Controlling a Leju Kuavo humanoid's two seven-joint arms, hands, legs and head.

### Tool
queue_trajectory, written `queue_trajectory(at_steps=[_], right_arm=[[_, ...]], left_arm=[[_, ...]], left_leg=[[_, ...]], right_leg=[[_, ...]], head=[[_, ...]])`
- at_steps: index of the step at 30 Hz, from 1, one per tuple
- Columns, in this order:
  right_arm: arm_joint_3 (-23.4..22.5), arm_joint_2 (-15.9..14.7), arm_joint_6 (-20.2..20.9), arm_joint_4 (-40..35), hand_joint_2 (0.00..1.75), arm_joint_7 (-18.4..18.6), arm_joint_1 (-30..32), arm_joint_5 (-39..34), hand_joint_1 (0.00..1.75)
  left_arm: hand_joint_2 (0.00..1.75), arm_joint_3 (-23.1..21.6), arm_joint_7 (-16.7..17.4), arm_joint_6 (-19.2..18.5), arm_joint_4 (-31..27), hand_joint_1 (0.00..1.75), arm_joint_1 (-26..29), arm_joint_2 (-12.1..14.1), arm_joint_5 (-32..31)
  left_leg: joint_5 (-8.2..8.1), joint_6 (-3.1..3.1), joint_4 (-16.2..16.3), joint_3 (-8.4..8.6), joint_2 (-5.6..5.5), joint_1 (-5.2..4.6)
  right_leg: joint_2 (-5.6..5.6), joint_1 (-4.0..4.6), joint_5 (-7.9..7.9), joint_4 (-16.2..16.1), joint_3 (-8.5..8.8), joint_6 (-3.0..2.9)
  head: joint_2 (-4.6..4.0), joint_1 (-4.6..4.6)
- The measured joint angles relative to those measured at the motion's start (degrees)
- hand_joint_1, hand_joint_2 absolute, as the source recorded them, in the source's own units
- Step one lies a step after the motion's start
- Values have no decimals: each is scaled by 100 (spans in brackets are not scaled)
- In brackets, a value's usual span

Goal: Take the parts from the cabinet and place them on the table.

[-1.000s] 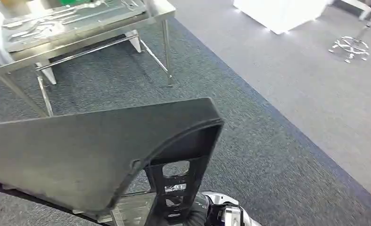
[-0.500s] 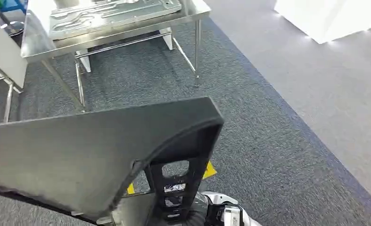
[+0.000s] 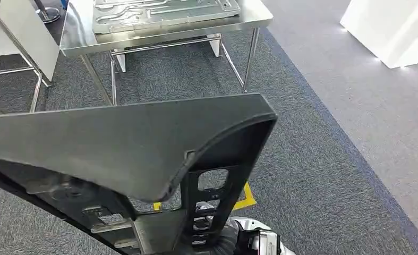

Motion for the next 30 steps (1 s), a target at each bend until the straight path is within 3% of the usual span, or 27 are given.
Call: queue_trajectory(at_steps=[1, 2, 3, 6, 7, 8, 9, 11, 12, 13, 14, 16, 17, 18, 21, 23, 24, 26, 27, 28, 29, 30], right_arm=[[-11, -2, 11, -15, 175, 0, 0, -13, 166], [-28, -4, 30, -28, 175, 0, -5, -24, 166], [-33, -4, 35, -35, 175, -2, -8, -33, 166], [-46, -5, 48, -39, 175, -2, -7, -57, 166], [-52, -4, 50, -44, 175, -2, -9, -63, 166], [-65, -4, 52, -57, 175, -2, -11, -70, 166], [-74, -2, 68, -74, 175, -2, -16, -90, 166], [-81, -4, 96, -83, 175, -4, -14, -118, 166], [-83, -4, 120, -83, 175, -2, -7, -122, 166], [-81, -4, 138, -83, 175, -2, -2, -136, 166], [-83, -4, 138, -83, 175, -2, -5, -140, 166], [-83, -2, 146, -85, 175, -2, -10, -149, 166], [-85, -2, 146, -87, 175, -2, -14, -155, 166], [-90, -2, 146, -87, 175, -2, -17, -159, 166], [-109, -4, 146, -116, 175, -2, -10, -162, 166], [-125, -4, 146, -138, 175, -2, -14, -162, 166], [-138, -4, 144, -146, 175, -4, -24, -164, 166], [-162, -9, 142, -157, 175, -4, -3, -162, 166], [-166, -15, 142, -160, 175, -2, 12, -162, 166], [-170, -22, 140, -160, 175, -2, 26, -162, 166], [-175, -28, 138, -160, 175, -2, 35, -162, 166], [-181, -33, 138, -166, 175, -2, 40, -162, 166]], left_arm=[[0, 0, -9, -2, 0, 0, -2, 0, -2], [0, 0, -13, -2, 0, 0, -3, -4, -4], [0, 0, -17, -2, 0, 0, -11, -7, -7], [0, 0, -28, 0, 0, 0, 0, 0, -9], [0, 0, -28, 0, 0, 0, -5, 13, -20], [0, -2, -28, 2, 0, 0, -5, 9, -22], [0, -2, -28, 2, 0, 0, -11, 13, -22], [0, 0, -28, 18, 0, 0, -16, 24, -22], [0, -2, -28, 17, 0, 0, -8, 22, -22], [0, 0, -28, 17, 0, 0, 2, 20, -22], [0, 0, -28, 20, 0, 0, 9, 20, -22], [0, 0, -31, 20, 0, 0, 7, 24, -22], [0, -2, -37, 20, 0, 0, 6, 28, -22], [0, -2, -44, 20, 0, 0, -5, 28, -22], [0, -2, -72, 18, 0, 0, 5, 28, -22], [0, -2, -87, 17, 0, 0, 23, 24, -26], [0, -2, -98, 15, 0, 0, 17, 24, -35], [0, -2, -103, 15, 0, 0, 7, 24, -59], [0, -2, -105, 13, 0, 0, 13, 24, -59], [0, -2, -105, 13, 0, 0, 25, 24, -59], [0, -2, -111, 13, 0, 0, 37, 22, -63], [0, -2, -116, 13, 0, 0, 40, 20, -68]], left_leg=[[-22, -20, 14, 24, -34, 0], [-45, -45, 28, 12, -52, 4], [-74, -90, 87, -20, -69, -40], [-82, -179, 60, -21, -77, -2], [-116, -215, 82, -23, -77, -2], [-191, -248, 206, -53, -27, 9], [-359, -277, 493, -189, 2, 17], [-772, -322, 1418, -664, 29, 37], [-866, -339, 1797, -876, 40, 38], [-813, -347, 1896, -956, 49, 43], [-637, -343, 1713, -887, 54, 51], [-88, -314, 767, -429, 63, 57], [95, -283, 261, -189, 94, 56], [-39, -252, 134, -115, 111, -5], [-77, -111, 80, -124, 86, -6], [-89, -31, 23, 40, 63, 16], [-108, 6, 19, 86, 62, 14], [-156, 62, 19, 124, 54, -6], [-186, 70, 21, 142, 47, -16], [-219, 68, 23, 174, 41, -25], [-259, 63, 23, 228, 33, -30], [-310, 52, 23, 301, 21, -37]], right_leg=[[14, 2, 292, -538, 246, -34], [66, 6, 374, -908, 382, -71], [75, 30, 334, -1008, 414, -65], [79, 56, 325, -978, 393, -122], [68, 3, 353, -1033, 430, -162], [50, 1, 347, -1056, 465, -180], [36, -1, 328, -1057, 477, -211], [12, 6, 295, -1057, 490, -243], [6, 6, 279, -1054, 496, -244], [5, 5, 266, -1053, 514, -237], [5, 4, 244, -1052, 543, -226], [4, 1, 188, -1051, 638, -198], [-1, 1, 156, -1052, 685, -169], [-2, 40, 128, -1045, 690, -127], [-5, 38, 165, -1026, 708, -24], [-5, 3, 86, -881, 711, 22], [7, 7, -34, -616, 577, 44], [14, 5, -396, 259, 23, 67], [14, 5, -495, 605, -240, 72], [14, 5, -471, 758, -409, 61], [14, 6, -292, 645, -442, 49], [14, 9, 12, 299, -349, 28]], head=[[0, 0], [0, 2], [0, -2], [0, -4], [0, -4], [0, -7], [0, -16], [0, -13], [0, -17], [0, -13], [0, -15], [-2, -13], [0, -13], [0, -11], [0, -4], [0, -2], [0, 0], [0, 2], [0, 7], [0, 2], [0, 4], [0, 4]])
